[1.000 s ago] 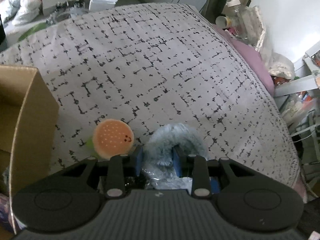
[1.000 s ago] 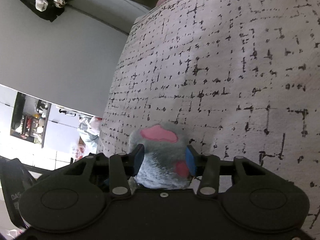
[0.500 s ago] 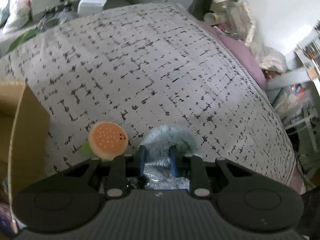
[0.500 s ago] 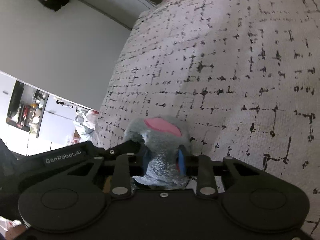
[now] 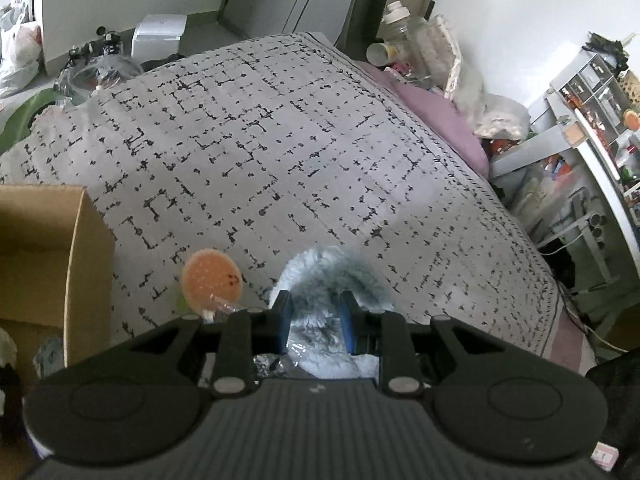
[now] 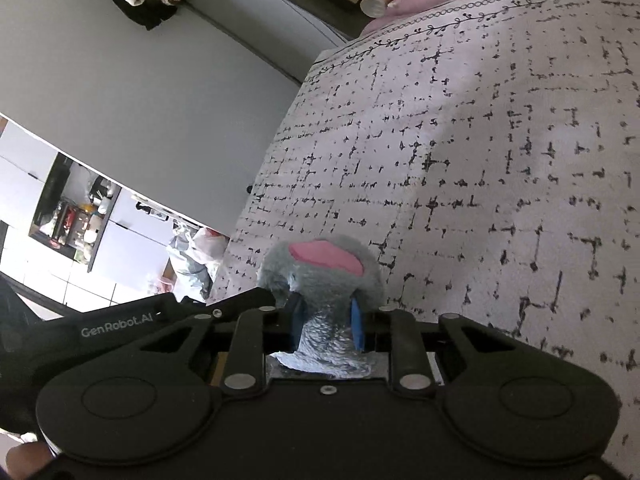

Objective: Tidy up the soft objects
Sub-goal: 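Lift the grey pink-eared plush with the right gripper off the bed, then carry the grey plush into the cardboard box and open the right gripper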

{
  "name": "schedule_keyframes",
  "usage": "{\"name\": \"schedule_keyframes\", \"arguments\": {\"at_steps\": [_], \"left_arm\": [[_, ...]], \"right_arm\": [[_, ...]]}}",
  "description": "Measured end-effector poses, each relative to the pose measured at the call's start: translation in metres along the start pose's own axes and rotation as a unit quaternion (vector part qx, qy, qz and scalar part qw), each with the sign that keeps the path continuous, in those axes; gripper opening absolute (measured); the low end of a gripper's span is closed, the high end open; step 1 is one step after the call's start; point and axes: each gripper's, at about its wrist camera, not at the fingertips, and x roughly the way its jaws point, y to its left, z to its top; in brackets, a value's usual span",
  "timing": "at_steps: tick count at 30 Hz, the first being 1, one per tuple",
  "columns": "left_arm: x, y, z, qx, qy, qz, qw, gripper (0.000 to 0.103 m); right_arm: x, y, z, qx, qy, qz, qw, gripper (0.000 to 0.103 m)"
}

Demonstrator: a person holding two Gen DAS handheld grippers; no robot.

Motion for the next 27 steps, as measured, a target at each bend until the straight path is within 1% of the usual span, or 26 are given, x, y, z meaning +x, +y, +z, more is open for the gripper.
{"name": "schedule_keyframes", "arguments": {"at_steps": [4,9,13,15,27], "left_arm": [[-0.014,-0.001,-0.006,0.002,-0.007,-0.006,1.0000,0.025],[-0.029,0.004,-0.014,-0.012,-0.012,-0.021,0.9996,0.025],[-0.046,0.004,-0.019,-0.006,-0.029,-0.029,0.9992,0.025],[-0.051,0.004,-0.021,-0.006,-0.032,-0.035,0.9988,0.025],[-0.080,0.023,-0.028,-0.019,-0.046,-0.038,0.9980,0.025]], "right_arm": [[-0.018,0.012,-0.004,-0.021,-0.026,-0.003,0.999,0.023],[-0.032,0.024,-0.012,-0.050,-0.037,-0.009,0.998,0.022],[-0.044,0.034,-0.019,-0.067,-0.048,0.006,0.997,0.022],[-0.048,0.039,-0.023,-0.075,-0.048,0.006,0.996,0.022],[-0.051,0.064,-0.036,-0.071,-0.038,0.023,0.997,0.022]]}}
